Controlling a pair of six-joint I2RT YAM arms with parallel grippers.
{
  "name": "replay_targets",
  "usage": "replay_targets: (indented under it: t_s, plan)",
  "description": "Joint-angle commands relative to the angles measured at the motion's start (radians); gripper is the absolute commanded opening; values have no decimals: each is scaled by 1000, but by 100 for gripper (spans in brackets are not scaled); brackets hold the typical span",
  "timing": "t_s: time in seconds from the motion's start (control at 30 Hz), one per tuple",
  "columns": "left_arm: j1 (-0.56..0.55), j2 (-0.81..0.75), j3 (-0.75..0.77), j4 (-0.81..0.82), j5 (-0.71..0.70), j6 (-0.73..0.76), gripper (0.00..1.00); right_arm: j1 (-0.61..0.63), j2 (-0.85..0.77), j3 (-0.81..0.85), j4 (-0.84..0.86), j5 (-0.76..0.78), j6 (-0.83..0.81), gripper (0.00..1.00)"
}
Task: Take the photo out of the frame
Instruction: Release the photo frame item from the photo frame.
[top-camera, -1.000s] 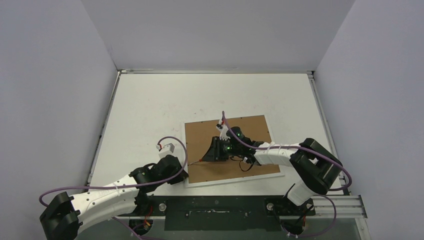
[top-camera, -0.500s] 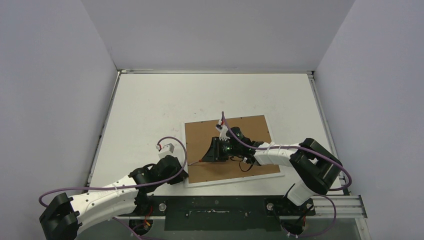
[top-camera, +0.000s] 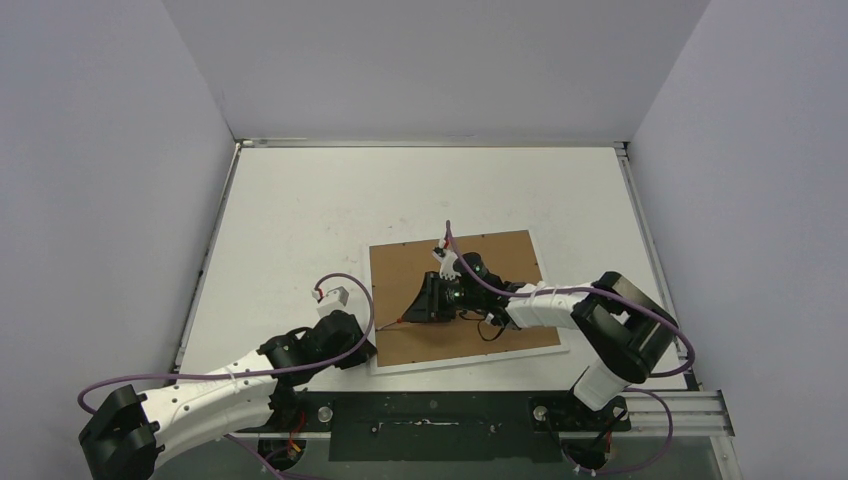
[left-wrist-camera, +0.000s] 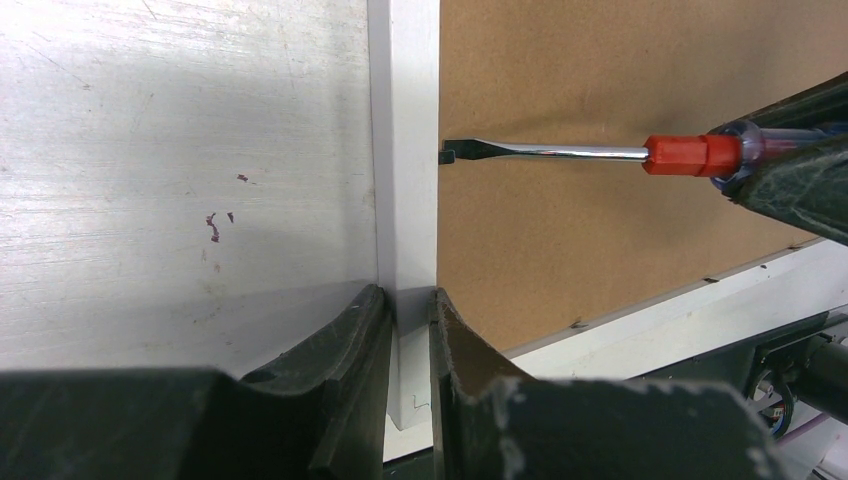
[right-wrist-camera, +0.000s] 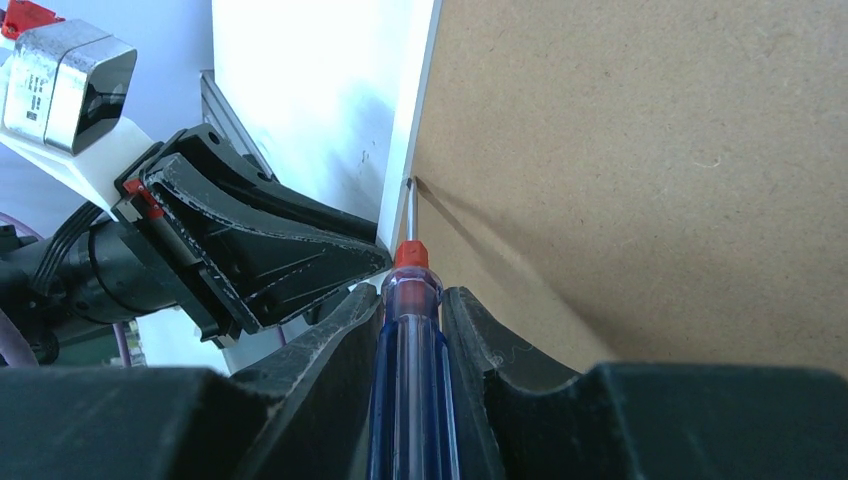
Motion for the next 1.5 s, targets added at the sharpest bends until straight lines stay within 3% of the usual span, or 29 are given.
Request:
replay_targets:
  t_s: [0.0,0.6,0.9,1.23,1.47]
  plan:
    - [-6,27,-26,-83,-39,17,0,24,46,-6,102,-32,29,0]
    - [-7,47,-25,-71,-42,25,0,39,59,38,114,-36,88,0]
    - [-7,40,-24,-82,-53,18,0,79,26,123,-74,26,20,0]
    - [-6,10,-30,-104,-72,3,0,167,-30,251,-297,193,-43,0]
    - [-5,10,-29,-108,-79,-1,0,250,16,369,-408,265,-89,0]
